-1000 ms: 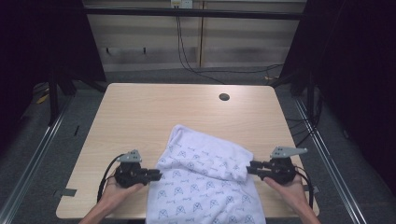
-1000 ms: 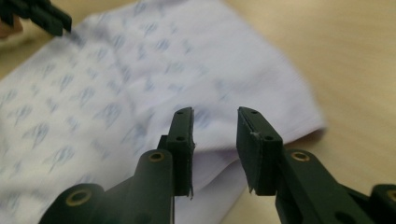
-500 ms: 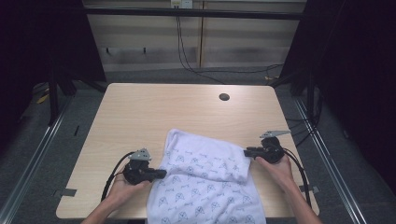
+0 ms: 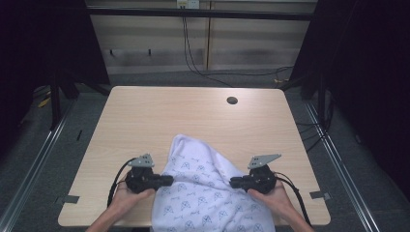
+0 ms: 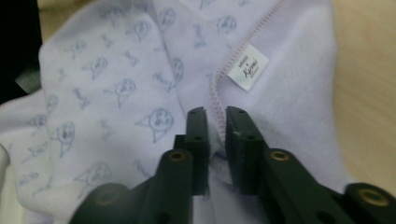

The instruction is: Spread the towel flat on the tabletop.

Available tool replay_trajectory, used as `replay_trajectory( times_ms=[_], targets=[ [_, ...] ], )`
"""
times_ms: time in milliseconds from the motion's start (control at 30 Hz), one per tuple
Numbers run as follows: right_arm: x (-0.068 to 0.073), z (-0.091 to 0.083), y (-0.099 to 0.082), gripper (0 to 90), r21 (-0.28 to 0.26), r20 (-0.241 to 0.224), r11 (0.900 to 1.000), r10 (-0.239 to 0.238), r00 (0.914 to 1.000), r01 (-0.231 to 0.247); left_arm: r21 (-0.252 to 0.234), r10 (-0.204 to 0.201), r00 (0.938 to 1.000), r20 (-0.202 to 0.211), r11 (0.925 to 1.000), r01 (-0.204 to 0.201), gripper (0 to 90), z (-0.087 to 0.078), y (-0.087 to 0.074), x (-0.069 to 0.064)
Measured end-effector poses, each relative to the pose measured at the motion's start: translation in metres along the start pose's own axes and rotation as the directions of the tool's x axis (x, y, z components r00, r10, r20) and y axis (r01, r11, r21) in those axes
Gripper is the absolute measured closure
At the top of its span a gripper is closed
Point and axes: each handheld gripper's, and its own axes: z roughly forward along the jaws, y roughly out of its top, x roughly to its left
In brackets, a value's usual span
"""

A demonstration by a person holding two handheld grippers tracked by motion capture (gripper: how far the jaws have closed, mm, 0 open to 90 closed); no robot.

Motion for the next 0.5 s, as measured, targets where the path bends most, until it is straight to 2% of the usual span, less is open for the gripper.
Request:
replay_trajectory(
  times_ms=[33,67,100,133,167,200,233,267,333,367,467,500],
  targets=[
    [0.000,0.000,0.000,77.0,0.000,0.000,1.0000,0.000,1.0000,0.000,0.000,0.000,1.0000,0.000,1.0000,0.000,81.4,0.000,0.000,0.000],
    [0.001,0.000,-0.001,74.1,0.009,0.005,1.0000,-0.003,1.0000,0.003,-0.013,-0.025,0.9996,-0.013,0.9996,0.025,81.4,0.004,0.003,0.008],
    [-0.001,-0.006,0.000,69.4,-0.028,0.005,0.9994,0.019,0.9998,-0.019,-0.006,-0.031,0.9976,-0.063,0.9995,0.030,81.2,0.012,0.008,0.017],
    [-0.002,-0.009,0.001,69.3,-0.046,0.013,0.9987,0.021,0.9997,-0.021,-0.009,-0.034,0.9967,-0.074,0.9994,0.033,80.5,0.017,0.009,0.021],
    [-0.004,-0.013,0.003,69.2,-0.066,0.022,0.9976,0.021,0.9995,-0.020,0.000,-0.042,0.9968,-0.068,0.9991,0.043,80.7,0.021,0.010,0.024],
    [-0.005,-0.017,0.004,68.1,-0.085,0.027,0.9960,0.029,0.9992,-0.027,0.022,-0.043,0.9963,-0.074,0.9988,0.045,80.8,0.025,0.011,0.026],
    [-0.008,-0.020,0.004,67.2,-0.100,0.031,0.9945,0.036,0.9989,-0.032,0.043,-0.029,0.9961,-0.083,0.9986,0.032,81.2,0.027,0.010,0.025],
    [-0.009,-0.022,0.004,66.5,-0.111,0.040,0.9930,0.045,0.9982,-0.040,0.064,-0.022,0.9970,-0.074,0.9976,0.027,81.7,0.029,0.009,0.023],
    [-0.011,-0.023,0.004,65.0,-0.112,0.048,0.9928,0.048,0.9977,-0.042,0.074,-0.010,0.9975,-0.070,0.9971,0.015,82.6,0.030,0.007,0.021],
    [-0.014,-0.021,0.003,64.4,-0.110,0.053,0.9928,0.053,0.9972,-0.047,0.092,0.014,0.9979,-0.064,0.9957,-0.009,82.6,0.029,0.004,0.014],
    [-0.014,-0.017,0.003,62.9,-0.090,0.051,0.9950,0.048,0.9976,-0.044,0.106,0.017,0.9988,-0.046,0.9942,-0.012,82.7,0.028,0.001,0.008],
    [-0.011,-0.012,0.002,62.4,-0.067,0.032,0.9971,0.037,0.9988,-0.035,0.109,0.015,0.9995,-0.028,0.9940,-0.012,82.7,0.025,-0.003,0.003]
  ],
)
